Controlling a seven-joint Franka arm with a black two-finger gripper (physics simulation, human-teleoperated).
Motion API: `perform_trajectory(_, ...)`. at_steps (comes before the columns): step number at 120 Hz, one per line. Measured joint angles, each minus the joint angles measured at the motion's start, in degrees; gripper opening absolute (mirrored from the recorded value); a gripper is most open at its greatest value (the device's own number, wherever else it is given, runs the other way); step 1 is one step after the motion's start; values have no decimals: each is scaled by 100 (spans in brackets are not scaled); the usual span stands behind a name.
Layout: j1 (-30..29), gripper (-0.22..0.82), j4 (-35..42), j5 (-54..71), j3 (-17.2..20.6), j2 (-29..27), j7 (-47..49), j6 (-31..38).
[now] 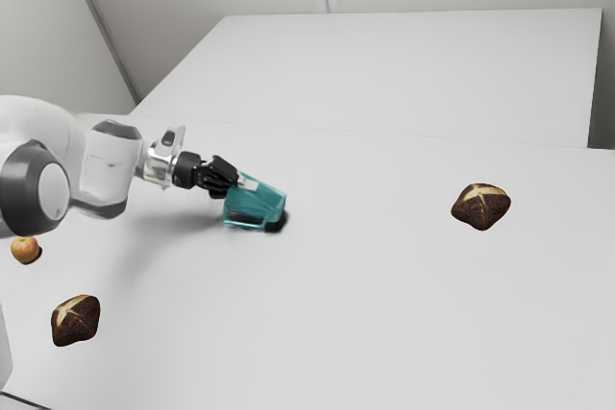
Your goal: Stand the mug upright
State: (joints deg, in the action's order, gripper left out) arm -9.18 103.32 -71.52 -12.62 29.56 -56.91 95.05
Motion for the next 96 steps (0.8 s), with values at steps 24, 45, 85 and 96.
perform_trajectory(24, 33, -17, -1243, 1061, 371, -454, 214, 65)
perform_trajectory(45, 89, -17, -2214, 4793, 1264, -525, 954, 522)
perform_trajectory(85, 475, -18, -1230, 7402, 1556, -429, 3247, 1988)
perform_trajectory(96, 474, -18, -967, 7407, 1555, -420, 3775, 2389)
